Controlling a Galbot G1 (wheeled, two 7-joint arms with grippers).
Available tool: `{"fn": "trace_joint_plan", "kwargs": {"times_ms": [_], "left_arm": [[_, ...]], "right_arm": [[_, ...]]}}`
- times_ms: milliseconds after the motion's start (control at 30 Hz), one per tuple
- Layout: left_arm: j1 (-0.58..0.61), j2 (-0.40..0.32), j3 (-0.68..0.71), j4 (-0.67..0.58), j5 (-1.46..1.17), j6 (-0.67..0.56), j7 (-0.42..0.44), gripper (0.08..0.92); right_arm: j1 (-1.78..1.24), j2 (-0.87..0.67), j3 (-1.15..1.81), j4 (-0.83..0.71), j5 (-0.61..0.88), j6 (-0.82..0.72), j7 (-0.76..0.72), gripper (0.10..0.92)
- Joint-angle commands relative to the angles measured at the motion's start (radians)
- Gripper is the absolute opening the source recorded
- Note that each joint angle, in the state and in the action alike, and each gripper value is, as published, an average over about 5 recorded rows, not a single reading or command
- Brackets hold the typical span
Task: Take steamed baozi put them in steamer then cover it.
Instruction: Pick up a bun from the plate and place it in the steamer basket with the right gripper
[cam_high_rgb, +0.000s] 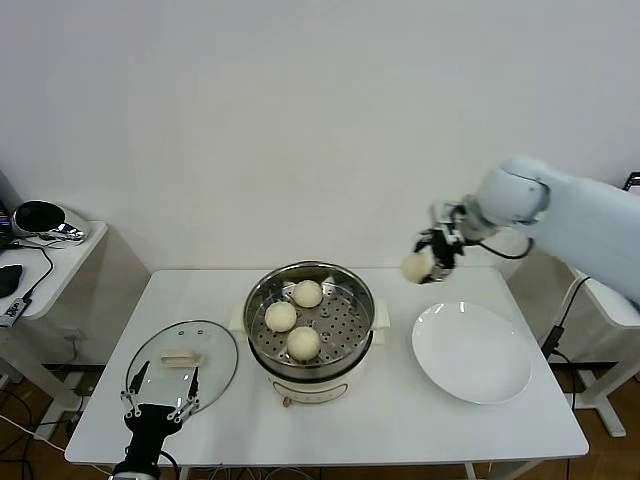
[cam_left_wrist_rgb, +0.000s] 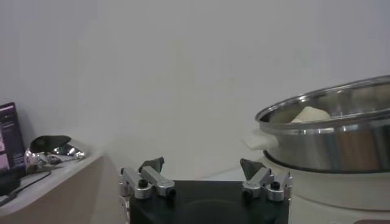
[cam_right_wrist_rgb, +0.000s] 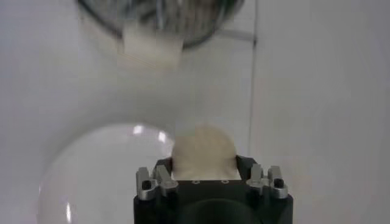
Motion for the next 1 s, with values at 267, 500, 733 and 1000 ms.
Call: {"fn": "trace_joint_plan", "kwargs": {"times_ms": [267, 500, 733, 1000], "left_arm": [[0.013, -0.004, -0.012, -0.014, 0.000, -0.005, -0.003, 0.823], [0.021, -0.007, -0.009, -0.019, 0.003, -0.012, -0.004, 0.823], [0.027, -0.007, -0.008, -0.027, 0.005, -0.015, -0.005, 0.823], [0.032, -0.010, -0.008, -0.029, 0.009, -0.020, -0.006, 0.823]], "right_arm": [[-0.037, 0.356, -0.125, -0.051, 0.344, -0.251, 0.209, 0.647], [-0.111, 0.354, -0.137, -0.102, 0.248, -0.254, 0.224, 0.653], [-0.164, 0.352, -0.116, -0.132, 0.199, -0.253, 0.227, 0.653], [-0.180, 0.368, -0.098, -0.169, 0.170, -0.252, 0.219, 0.653]]}}
